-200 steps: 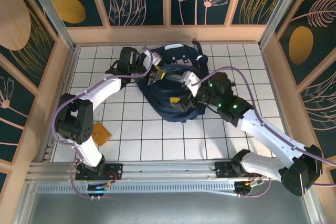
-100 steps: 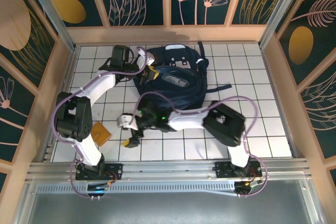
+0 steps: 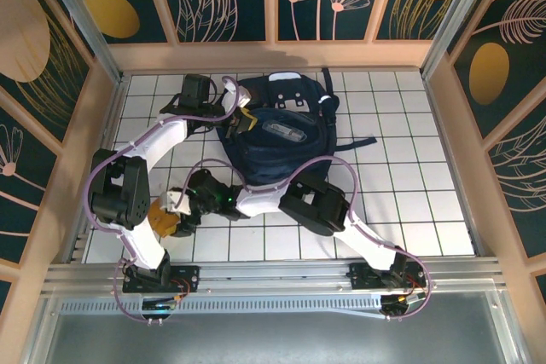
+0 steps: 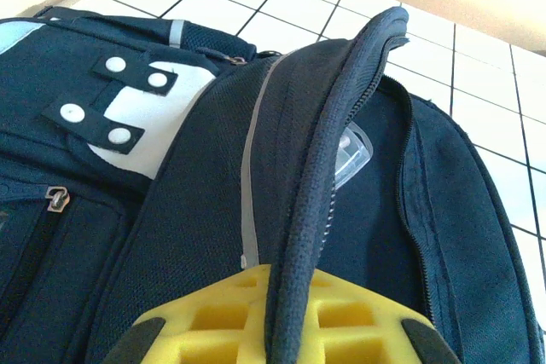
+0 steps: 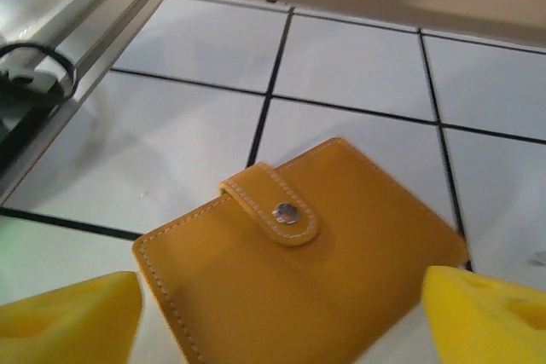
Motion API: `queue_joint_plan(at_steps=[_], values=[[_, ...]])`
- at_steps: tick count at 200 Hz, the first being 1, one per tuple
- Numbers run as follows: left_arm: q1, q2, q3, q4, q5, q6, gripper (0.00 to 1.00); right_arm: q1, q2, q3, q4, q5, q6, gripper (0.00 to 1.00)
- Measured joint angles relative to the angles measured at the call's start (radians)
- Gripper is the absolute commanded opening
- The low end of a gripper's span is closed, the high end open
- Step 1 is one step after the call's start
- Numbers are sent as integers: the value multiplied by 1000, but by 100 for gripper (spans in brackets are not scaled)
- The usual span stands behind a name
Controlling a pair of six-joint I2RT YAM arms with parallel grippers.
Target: Pack the student bag
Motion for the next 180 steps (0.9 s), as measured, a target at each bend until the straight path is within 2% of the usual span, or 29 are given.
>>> queue_joint_plan(at_steps=[75,120,142,164,180], values=[[0,0,0,-7,-8,8,0,3,-7,-74,34,41,-109,44],[0,0,0,-8,-14,10,0,6,-19,-99,63,122,-131,28],[0,0,0,-14,-19,18,0,7,-47,-143,86,173,-161,13],[0,0,0,-20,-20,26,0,8,-81,-193,115,233,-193,2],[0,0,0,-23,-21,27,0,8,-110,-239,127,264,-225,0]])
